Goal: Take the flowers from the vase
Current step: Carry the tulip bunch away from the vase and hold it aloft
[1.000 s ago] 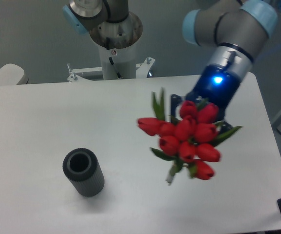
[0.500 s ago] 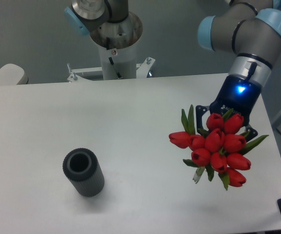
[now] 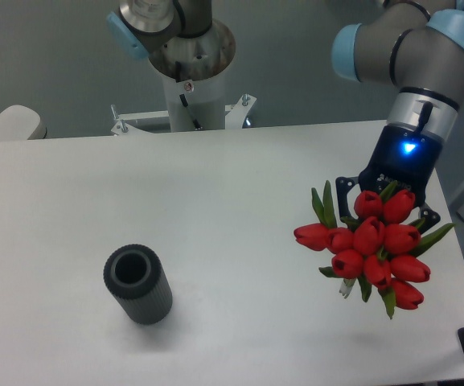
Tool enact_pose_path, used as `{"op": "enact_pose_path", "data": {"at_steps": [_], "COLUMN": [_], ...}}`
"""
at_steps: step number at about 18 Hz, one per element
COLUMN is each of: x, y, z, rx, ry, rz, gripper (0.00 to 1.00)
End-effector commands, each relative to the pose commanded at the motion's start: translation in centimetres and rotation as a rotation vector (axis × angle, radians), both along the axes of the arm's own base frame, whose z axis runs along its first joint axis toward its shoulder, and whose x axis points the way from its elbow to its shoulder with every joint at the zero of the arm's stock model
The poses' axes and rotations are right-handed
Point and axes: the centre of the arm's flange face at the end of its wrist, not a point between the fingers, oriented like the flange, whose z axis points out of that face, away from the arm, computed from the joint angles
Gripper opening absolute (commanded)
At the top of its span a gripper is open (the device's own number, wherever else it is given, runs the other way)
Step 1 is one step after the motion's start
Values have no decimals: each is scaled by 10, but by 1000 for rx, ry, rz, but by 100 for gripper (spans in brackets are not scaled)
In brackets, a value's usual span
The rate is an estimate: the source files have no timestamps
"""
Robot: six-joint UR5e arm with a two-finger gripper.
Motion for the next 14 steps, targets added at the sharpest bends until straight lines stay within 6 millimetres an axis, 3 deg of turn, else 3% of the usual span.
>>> {"op": "enact_pose_path", "data": {"at_steps": [14], "x": [15], "y": [18], "z": [-4], "rx": [-109], "ry": [79], "rz": [-4], "gripper": [33]}}
